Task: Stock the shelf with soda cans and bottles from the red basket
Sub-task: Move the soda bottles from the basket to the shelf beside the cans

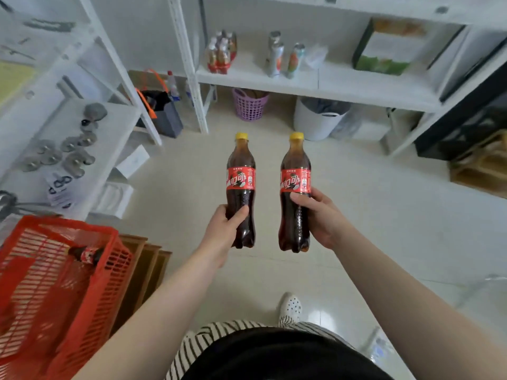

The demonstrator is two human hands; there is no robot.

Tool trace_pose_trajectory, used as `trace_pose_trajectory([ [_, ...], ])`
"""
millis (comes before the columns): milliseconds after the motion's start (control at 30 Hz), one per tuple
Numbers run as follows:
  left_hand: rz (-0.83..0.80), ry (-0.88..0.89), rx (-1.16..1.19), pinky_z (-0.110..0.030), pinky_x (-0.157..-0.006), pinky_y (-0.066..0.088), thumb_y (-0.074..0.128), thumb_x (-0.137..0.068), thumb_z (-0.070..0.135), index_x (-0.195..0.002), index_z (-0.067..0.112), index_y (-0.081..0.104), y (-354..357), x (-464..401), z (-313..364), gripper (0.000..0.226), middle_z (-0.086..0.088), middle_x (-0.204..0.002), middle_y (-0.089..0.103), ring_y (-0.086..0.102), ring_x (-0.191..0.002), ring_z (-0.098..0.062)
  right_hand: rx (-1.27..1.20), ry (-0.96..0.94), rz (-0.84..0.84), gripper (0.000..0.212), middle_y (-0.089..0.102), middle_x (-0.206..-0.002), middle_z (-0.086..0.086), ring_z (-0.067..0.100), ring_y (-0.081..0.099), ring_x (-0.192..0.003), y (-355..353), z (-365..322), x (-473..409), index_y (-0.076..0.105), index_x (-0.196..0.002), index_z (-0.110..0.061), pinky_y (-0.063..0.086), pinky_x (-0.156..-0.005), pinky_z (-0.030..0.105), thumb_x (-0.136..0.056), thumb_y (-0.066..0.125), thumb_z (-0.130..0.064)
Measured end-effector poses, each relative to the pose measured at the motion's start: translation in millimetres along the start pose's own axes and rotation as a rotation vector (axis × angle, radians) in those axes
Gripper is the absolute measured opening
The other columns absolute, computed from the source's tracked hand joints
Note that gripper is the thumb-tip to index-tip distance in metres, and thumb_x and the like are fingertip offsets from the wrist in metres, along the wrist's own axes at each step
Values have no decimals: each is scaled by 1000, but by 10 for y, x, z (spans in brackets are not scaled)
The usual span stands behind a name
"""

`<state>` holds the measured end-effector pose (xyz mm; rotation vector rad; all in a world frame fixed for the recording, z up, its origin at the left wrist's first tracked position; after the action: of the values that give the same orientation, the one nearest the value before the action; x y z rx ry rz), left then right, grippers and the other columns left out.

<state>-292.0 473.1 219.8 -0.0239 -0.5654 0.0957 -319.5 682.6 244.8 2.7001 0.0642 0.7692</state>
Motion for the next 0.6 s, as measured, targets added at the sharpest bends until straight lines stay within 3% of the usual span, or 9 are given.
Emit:
trace_pose_trajectory([
  [233, -111, -17, -21, -20, -39, 39, 61, -89, 37, -111, 14, 54, 1495, -372, 345, 33, -5, -92, 65, 62, -67, -19, 25, -54, 88, 64, 66, -104, 11, 25, 66, -92, -1268, -727, -95, 55, -127, -5, 55, -74, 33, -69, 77, -19],
  [600, -164, 22, -111, -15, -35, 36, 60, -91, 35, -107, 13, 54, 2572, -1408, 994, 28, -4, -88, 62, 57, -64, -17, 21, -72, 237, 41, 69, -98, 2, 19, 66, -91, -2309, -1395, -971, 63, -118, -13, 52, -77, 30, -79, 74, -15],
])
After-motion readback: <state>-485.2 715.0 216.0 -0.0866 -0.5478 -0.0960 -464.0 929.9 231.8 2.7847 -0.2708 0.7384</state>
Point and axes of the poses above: each hand's wrist, its own x-axis away from the middle knuckle, its own y-axis out of the palm, z = x × y, the point moved 4 cm from there along -x, towards the middle knuckle
